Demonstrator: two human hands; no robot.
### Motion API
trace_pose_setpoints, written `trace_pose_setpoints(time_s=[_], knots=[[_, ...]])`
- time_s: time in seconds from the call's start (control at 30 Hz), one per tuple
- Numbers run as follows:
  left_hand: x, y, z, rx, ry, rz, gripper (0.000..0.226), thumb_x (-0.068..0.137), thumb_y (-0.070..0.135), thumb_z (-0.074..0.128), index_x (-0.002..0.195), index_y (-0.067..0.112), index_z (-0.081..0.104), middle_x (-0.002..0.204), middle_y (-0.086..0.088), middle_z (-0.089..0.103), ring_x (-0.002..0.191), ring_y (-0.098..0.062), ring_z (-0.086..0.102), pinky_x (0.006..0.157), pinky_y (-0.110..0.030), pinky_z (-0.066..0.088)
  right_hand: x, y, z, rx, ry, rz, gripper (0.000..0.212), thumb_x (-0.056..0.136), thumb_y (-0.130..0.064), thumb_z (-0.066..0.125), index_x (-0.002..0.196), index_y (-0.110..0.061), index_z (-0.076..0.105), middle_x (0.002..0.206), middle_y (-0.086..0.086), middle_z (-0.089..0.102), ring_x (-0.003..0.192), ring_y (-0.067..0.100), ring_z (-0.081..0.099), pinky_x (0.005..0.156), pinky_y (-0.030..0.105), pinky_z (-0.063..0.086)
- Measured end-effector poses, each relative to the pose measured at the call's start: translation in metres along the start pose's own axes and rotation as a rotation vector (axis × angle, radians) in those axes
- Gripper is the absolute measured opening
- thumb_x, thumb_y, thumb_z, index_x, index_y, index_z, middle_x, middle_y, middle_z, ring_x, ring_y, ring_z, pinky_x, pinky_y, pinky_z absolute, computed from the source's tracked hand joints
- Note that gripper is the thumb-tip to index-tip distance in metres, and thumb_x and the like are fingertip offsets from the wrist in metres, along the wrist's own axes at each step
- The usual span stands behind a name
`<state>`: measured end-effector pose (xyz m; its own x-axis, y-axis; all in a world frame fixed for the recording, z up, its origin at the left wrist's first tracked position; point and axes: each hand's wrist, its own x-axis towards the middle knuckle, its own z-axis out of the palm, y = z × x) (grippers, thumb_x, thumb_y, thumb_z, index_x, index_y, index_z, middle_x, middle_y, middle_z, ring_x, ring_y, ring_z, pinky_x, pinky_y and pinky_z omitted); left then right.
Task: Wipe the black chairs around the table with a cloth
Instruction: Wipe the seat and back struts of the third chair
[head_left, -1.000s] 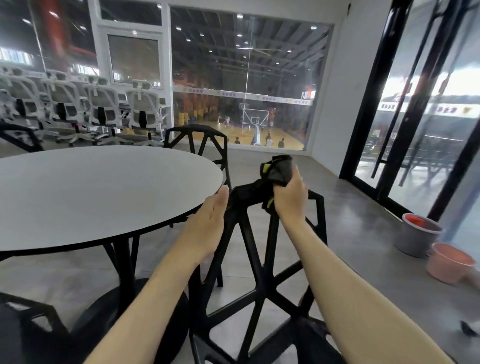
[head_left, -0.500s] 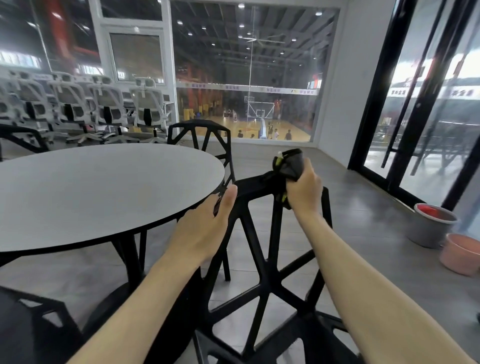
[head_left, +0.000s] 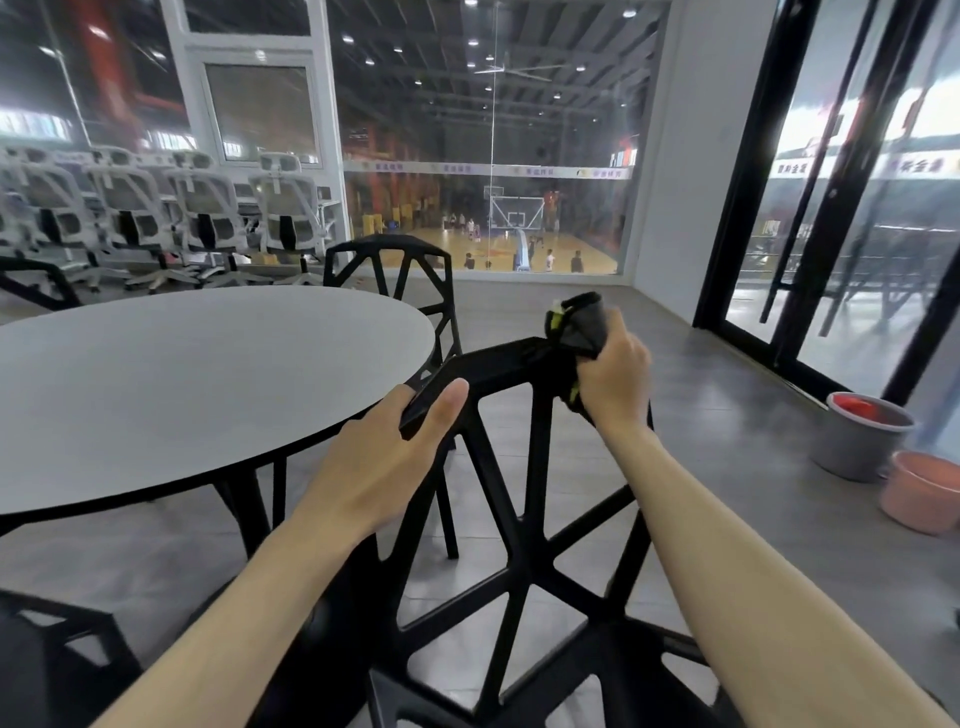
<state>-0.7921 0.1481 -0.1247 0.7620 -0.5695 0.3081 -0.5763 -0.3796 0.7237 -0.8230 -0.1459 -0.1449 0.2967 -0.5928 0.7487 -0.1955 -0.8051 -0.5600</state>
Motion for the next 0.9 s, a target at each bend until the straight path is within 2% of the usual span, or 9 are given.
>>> trace_pose_setpoints(time_s=[0.1,0.17,0.23,0.37,0.47,0.53,0.67,0.8,0.9], knots=[[-0.001,0.001,0.0,-0.006,0.002,0.013,0.062,0.084,0.089,0.033,0.079,0.029,0.049,0.069,0.01,0.054,0.069,-0.01,0.056,0.07,-0.032,0.04,-0.008,0.031,-0.014,0.092,0.12,0.376,0.042,0.095,-0.001,0.055,0.135,-0.016,0.053,0.118,0.011,0.069,0.11,0.033,0.064,0.084,0.038,0.051],[-0.002,0.001,0.0,0.008,0.017,0.021,0.064,0.083,0.09,0.035,0.08,0.028,0.049,0.066,0.009,0.053,0.066,-0.011,0.056,0.067,-0.032,0.04,-0.009,0.034,-0.018,0.141,0.18,0.553,0.04,0.099,-0.004,0.053,0.138,-0.015,0.052,0.123,0.013,0.068,0.114,0.035,0.063,0.087,0.038,0.047],[-0.001,-0.001,0.0,0.034,0.025,0.035,0.064,0.083,0.092,0.035,0.082,0.029,0.049,0.067,0.01,0.054,0.066,-0.009,0.055,0.067,-0.031,0.039,-0.005,0.022,-0.014,0.148,0.171,0.477,0.042,0.097,-0.001,0.053,0.137,-0.015,0.053,0.123,0.011,0.068,0.115,0.033,0.063,0.091,0.039,0.049],[0.0,-0.005,0.0,0.042,0.019,0.043,0.067,0.082,0.095,0.032,0.084,0.031,0.049,0.074,0.009,0.059,0.076,-0.01,0.062,0.071,-0.031,0.042,-0.013,0.01,0.001,0.213,0.056,0.136,0.043,0.094,0.004,0.054,0.128,-0.022,0.054,0.117,-0.008,0.061,0.116,0.023,0.061,0.103,0.047,0.053],[0.001,-0.004,0.001,0.052,0.022,0.044,0.067,0.083,0.094,0.032,0.084,0.03,0.05,0.079,0.007,0.063,0.081,-0.012,0.064,0.072,-0.03,0.041,-0.018,0.021,0.009,0.298,0.158,0.306,0.051,0.097,0.001,0.056,0.143,-0.019,0.048,0.135,0.007,0.059,0.131,0.03,0.054,0.11,0.053,0.048],[0.0,-0.001,0.001,0.048,0.028,0.044,0.064,0.085,0.089,0.033,0.083,0.027,0.053,0.08,0.0,0.066,0.077,-0.015,0.064,0.069,-0.029,0.04,-0.022,0.024,0.013,0.298,0.192,0.404,0.055,0.098,0.004,0.052,0.149,-0.015,0.043,0.148,0.014,0.05,0.146,0.039,0.038,0.117,0.058,0.038],[-0.001,-0.003,0.0,0.046,0.035,0.044,0.069,0.085,0.089,0.033,0.087,0.024,0.056,0.083,0.001,0.067,0.082,-0.015,0.065,0.07,-0.029,0.04,-0.027,0.02,0.013,0.291,0.22,0.474,0.06,0.1,0.005,0.046,0.155,-0.016,0.036,0.163,0.014,0.034,0.158,0.035,0.011,0.121,0.051,0.03],[0.001,-0.007,0.0,0.045,0.017,0.033,0.087,0.078,0.101,0.026,0.103,0.023,0.059,0.097,0.005,0.068,0.099,-0.018,0.065,0.085,-0.036,0.047,-0.031,0.021,0.014,0.332,0.272,0.545,0.058,0.101,0.005,0.042,0.152,-0.023,0.039,0.163,0.015,0.033,0.158,0.036,0.012,0.118,0.055,0.037],[-0.001,-0.004,0.0,0.038,0.026,0.037,0.075,0.083,0.095,0.029,0.09,0.025,0.054,0.085,0.008,0.064,0.089,-0.015,0.063,0.075,-0.03,0.041,-0.031,0.022,0.017,0.355,0.306,0.598,0.054,0.103,-0.001,0.044,0.149,-0.028,0.038,0.161,0.016,0.036,0.157,0.037,0.016,0.117,0.057,0.038]])
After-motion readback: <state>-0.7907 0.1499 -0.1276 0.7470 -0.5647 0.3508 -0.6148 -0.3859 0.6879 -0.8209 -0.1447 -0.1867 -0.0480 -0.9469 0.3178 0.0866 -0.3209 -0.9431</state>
